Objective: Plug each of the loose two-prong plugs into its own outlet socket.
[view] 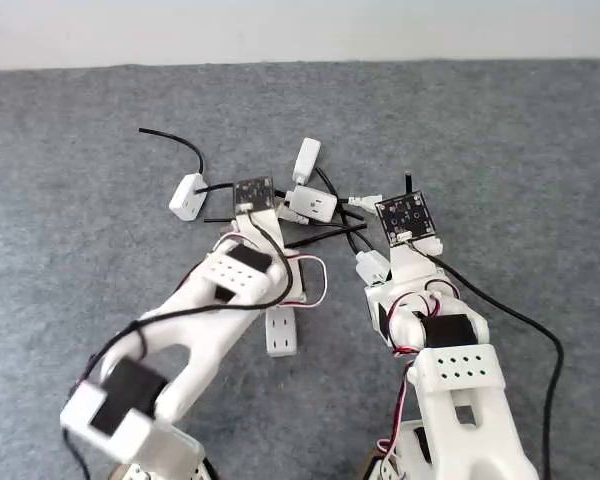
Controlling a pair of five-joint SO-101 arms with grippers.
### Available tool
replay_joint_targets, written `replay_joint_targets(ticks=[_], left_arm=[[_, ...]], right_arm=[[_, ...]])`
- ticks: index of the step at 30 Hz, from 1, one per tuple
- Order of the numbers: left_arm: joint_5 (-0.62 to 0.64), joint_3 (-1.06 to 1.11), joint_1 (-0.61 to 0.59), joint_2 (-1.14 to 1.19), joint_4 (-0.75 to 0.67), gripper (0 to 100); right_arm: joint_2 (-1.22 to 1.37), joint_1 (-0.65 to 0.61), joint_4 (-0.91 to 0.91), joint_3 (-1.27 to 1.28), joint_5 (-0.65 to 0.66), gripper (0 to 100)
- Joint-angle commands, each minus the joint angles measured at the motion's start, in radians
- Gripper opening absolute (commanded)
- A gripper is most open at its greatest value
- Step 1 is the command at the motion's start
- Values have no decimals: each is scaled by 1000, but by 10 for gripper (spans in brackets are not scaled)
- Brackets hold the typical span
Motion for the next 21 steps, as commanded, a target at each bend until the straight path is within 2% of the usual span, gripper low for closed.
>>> replay_joint_targets(ticks=[1,5,7,10,18,21], left_arm=[[-34,-97,-6,104,-23,15],[-238,-150,-2,104,-20,17],[-290,-143,2,72,-20,33],[-255,-130,-6,40,-21,115],[-157,-31,-6,20,-20,499],[-157,10,-6,6,-18,572]], right_arm=[[5,8,-19,-64,-9,9],[5,8,-19,-64,-9,9],[5,8,-19,-64,-9,9],[5,8,-19,-64,-9,9],[5,7,-19,-64,-9,9],[5,5,-19,-64,-9,9]])
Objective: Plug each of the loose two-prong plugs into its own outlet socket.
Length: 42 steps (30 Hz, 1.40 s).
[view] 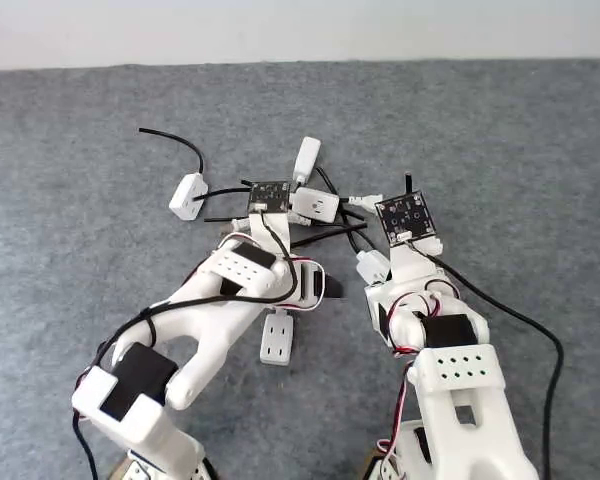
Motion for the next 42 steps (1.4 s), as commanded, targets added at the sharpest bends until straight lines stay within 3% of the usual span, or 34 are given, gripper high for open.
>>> replay_joint_targets(ticks=[1,15,20,25,36,39,42], left_arm=[[12,42,-2,-63,-8,588],[14,283,-37,-608,28,618],[-2,282,-164,-684,178,618],[-127,286,-258,-743,278,618],[-135,369,-361,-809,296,617],[-135,360,-402,-787,296,575],[-146,331,-427,-763,322,449]], right_arm=[[5,5,-19,-63,-9,9],[5,2,-10,-63,-6,9],[-1,-44,64,-72,11,9],[4,-122,185,-123,52,9],[5,-193,397,-222,120,9],[5,-226,470,-279,137,9],[5,-255,532,-351,138,9]])
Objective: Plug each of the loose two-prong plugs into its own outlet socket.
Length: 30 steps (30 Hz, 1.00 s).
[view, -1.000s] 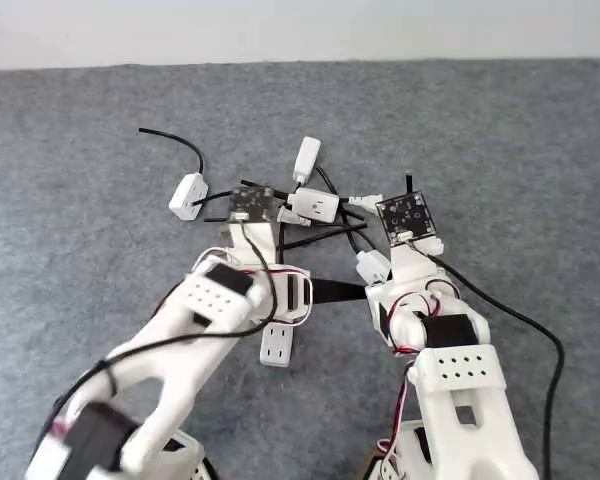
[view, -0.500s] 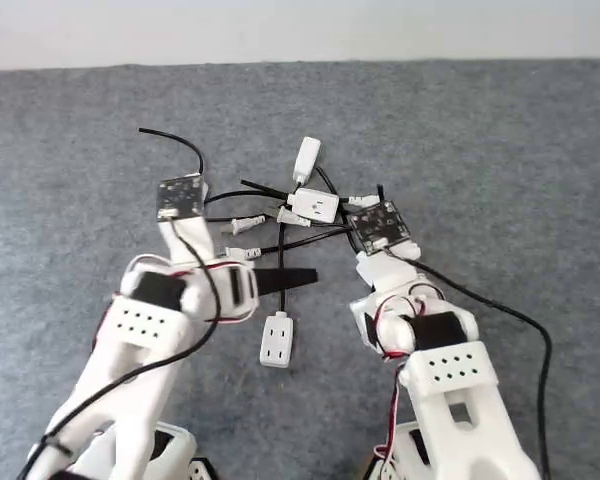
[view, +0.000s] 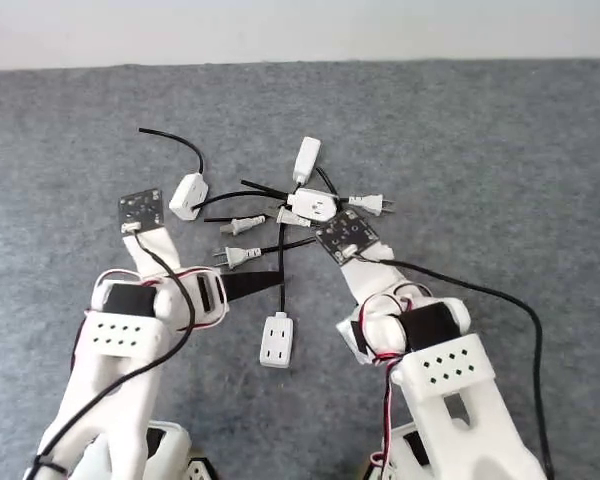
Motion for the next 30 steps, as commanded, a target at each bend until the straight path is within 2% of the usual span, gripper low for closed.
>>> replay_joint_targets(ticks=[1,6,12,16,19,23,30], left_arm=[[-28,-59,-23,15,20,399],[-107,-27,-25,20,-60,197],[-112,93,-25,18,-206,72],[-175,119,-66,17,-218,51],[-322,116,-158,17,-222,51],[-532,122,-284,26,-224,51],[-572,220,-319,12,-287,51]], right_arm=[[2,-27,74,-132,11,9],[28,-30,94,-141,6,9],[255,-27,70,-141,12,9],[369,-13,-68,-120,35,9],[394,-8,-185,-87,46,9],[403,-16,-226,-83,46,10],[404,-13,-255,-81,8,185]])
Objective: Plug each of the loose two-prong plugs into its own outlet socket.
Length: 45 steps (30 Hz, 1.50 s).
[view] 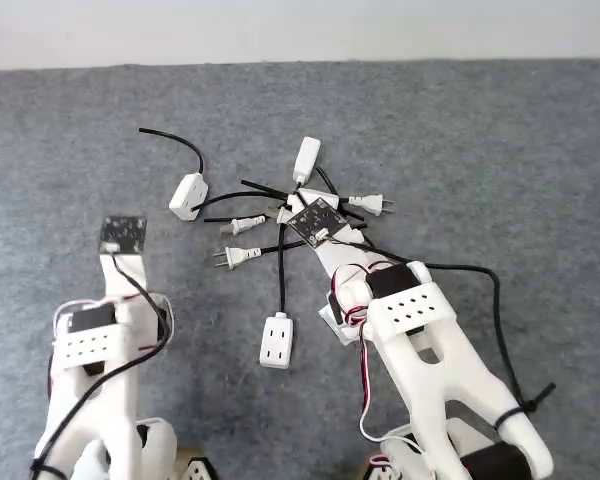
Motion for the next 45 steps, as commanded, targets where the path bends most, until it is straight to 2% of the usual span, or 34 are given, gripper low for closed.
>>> replay_joint_targets(ticks=[1,4,8,11,19,21,33,45], left_arm=[[-11,1,-9,-20,-60,51],[-11,5,-6,-32,-63,51],[-12,5,-11,-35,-66,51],[-54,5,-11,-35,-66,51],[-81,5,-11,-35,-66,51],[-81,5,-11,-35,-66,51],[-83,5,-11,-37,-66,51],[-83,5,-11,-35,-66,51]], right_arm=[[-1,8,-51,-14,-17,181],[-12,18,-101,-15,-20,142],[-42,33,-110,-11,-144,54],[-50,25,-113,0,-157,24],[-48,21,-237,100,-155,119],[-48,21,-251,112,-121,130],[120,18,-329,71,-107,130],[134,22,-340,66,-107,129]])
